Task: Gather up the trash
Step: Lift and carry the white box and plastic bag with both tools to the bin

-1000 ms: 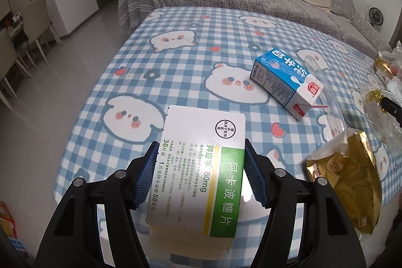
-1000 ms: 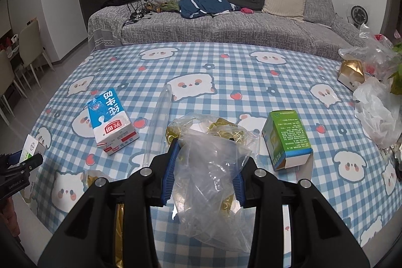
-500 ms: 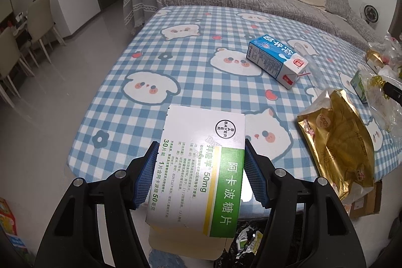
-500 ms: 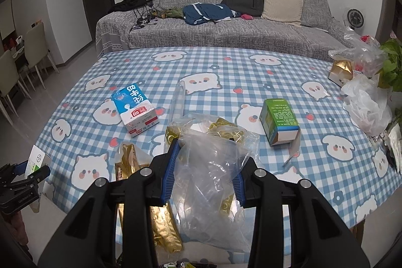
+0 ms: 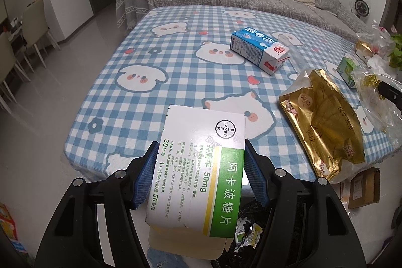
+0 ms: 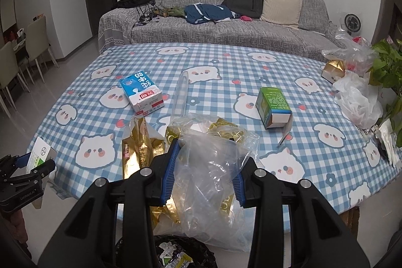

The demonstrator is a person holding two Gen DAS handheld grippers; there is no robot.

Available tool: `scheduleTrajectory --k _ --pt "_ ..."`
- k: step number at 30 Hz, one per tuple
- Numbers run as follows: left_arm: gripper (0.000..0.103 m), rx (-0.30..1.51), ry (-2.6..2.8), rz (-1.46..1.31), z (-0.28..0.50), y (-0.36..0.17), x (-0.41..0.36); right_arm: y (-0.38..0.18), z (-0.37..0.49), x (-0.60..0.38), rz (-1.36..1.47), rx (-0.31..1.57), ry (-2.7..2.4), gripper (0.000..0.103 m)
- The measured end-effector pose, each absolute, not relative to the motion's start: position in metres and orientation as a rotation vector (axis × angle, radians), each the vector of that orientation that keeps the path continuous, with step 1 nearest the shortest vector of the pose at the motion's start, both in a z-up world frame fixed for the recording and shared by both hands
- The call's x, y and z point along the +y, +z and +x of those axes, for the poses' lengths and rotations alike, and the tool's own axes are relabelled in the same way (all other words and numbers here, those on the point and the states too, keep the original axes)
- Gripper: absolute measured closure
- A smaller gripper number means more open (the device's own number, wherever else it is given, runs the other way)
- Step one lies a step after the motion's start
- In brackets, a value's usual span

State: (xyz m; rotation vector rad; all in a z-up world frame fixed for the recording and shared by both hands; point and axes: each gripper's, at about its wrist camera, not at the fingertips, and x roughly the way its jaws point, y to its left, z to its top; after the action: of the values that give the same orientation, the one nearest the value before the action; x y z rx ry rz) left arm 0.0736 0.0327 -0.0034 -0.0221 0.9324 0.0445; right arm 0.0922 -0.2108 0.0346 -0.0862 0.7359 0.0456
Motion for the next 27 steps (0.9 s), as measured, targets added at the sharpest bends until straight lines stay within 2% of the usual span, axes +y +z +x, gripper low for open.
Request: scheduleTrajectory --k 14,27 --pt "0.040 0.920 0.022 -0.056 0.022 -0.007 0.025 0.031 0.028 -0.195 -0.103 0.708 0.077 0.067" --pt "0.039 0.900 0.018 -0.058 -0.016 -0.023 0.022 0.003 -0.032 -0.188 -0.086 0.727 0.121 0.067"
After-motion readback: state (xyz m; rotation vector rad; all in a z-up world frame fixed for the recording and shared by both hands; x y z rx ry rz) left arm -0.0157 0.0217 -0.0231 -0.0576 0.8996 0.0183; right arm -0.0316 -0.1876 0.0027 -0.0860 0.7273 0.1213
